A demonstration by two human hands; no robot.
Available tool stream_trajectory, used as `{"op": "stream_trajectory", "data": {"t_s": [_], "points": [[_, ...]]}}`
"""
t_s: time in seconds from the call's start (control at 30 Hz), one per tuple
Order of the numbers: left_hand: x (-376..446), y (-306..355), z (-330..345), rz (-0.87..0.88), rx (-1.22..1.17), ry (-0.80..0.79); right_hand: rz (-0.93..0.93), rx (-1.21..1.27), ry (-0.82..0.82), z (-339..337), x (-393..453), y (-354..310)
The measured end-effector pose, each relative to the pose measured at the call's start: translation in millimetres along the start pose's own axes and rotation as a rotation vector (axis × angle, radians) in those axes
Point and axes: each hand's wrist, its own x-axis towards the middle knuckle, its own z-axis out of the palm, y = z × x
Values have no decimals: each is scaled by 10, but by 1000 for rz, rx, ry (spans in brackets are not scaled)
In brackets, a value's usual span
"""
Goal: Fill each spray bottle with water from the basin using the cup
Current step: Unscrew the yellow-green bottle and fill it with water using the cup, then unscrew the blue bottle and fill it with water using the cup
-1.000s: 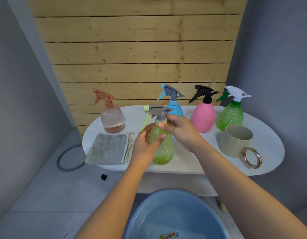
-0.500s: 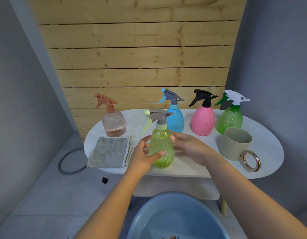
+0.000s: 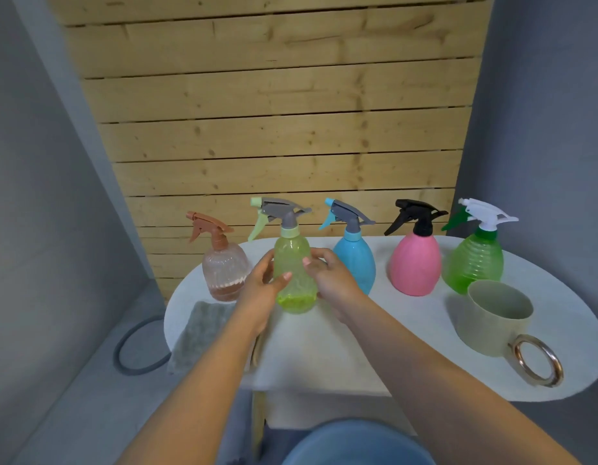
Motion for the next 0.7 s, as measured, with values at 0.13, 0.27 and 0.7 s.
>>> {"op": "stream_trajectory", "data": {"t_s": [0.13, 0.27, 0.7], "points": [[258, -42, -87, -14, 60, -28, 23, -17, -5, 115, 252, 42], [405, -87, -130, -24, 101, -31, 30, -16, -29, 199, 377, 120], [95, -129, 274, 118, 512, 364, -42, -248, 177, -131, -10, 159]]}}
